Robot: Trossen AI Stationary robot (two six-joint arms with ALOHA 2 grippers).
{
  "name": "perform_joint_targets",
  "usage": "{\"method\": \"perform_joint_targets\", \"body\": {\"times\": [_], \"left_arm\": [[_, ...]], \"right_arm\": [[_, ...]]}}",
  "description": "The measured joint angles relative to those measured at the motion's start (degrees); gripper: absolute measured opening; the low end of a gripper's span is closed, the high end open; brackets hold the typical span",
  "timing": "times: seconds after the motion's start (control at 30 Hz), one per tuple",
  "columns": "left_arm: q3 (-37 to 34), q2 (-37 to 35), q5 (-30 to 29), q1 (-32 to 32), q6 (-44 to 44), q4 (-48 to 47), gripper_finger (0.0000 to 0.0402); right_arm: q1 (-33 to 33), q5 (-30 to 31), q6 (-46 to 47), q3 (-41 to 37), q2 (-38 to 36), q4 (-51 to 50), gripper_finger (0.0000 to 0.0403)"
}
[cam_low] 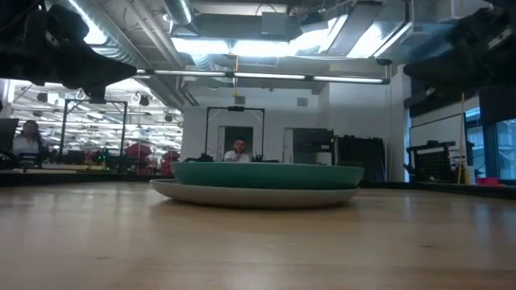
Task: Stack plastic plates
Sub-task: Return to Home Position
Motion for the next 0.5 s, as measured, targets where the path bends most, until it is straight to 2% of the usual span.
{"method": "perform_joint_targets", "body": {"times": [0.07,0.17,0.27,0.5], "left_arm": [[0.01,-0.82,0.27,-0.02,-0.69,-1.14,0.0001],[0.01,-1.53,0.25,-0.02,-1.41,-1.18,0.0001],[0.01,-2.08,0.23,-0.02,-1.64,-1.29,0.0001],[0.01,-2.54,0.56,-0.02,-2.32,-1.32,0.0001]], "right_arm": [[0.0,0.63,0.09,0.02,-4.53,-3.63,0.0004],[0.02,5.33,1.1,-1.46,-10.15,-7.59,0.0001],[0.01,6.69,3.89,-2.64,-9.47,-5.94,0.0002],[0.07,7.26,2.68,-2.58,-6.37,-6.01,0.0002]]}}
